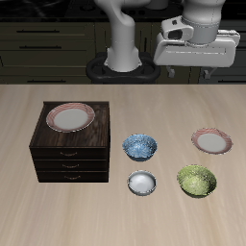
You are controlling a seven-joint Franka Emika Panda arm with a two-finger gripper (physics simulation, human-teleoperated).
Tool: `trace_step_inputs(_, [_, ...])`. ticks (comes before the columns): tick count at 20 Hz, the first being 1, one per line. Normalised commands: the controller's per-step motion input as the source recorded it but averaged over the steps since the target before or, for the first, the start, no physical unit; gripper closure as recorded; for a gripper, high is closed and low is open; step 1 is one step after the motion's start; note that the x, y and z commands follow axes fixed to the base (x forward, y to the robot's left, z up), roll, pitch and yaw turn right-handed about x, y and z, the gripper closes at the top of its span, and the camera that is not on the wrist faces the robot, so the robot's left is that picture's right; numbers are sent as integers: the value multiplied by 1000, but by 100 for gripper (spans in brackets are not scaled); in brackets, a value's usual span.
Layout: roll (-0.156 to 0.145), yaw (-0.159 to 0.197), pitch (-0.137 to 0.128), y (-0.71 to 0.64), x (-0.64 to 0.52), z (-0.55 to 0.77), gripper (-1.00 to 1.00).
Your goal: Place the green bowl onto the plate that is on the left side of the table
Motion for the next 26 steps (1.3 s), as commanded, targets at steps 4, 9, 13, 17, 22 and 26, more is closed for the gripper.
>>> trace_step_inputs(4, [11, 13, 3, 143, 279, -60, -100])
trace_step_inputs(9, [-5, 14, 5, 75, 234, -44, -100])
trace_step_inputs(13, [-14, -11, -39, -7, 318, 28, -100])
trace_step_inputs(17, [-43, -13, -16, -126, 304, 64, -100])
trace_step_inputs(22, [-17, -10, 0, -79, 234, -3, -100])
trace_step_inputs(26, [-21, 16, -1, -44, 200, -79, -100])
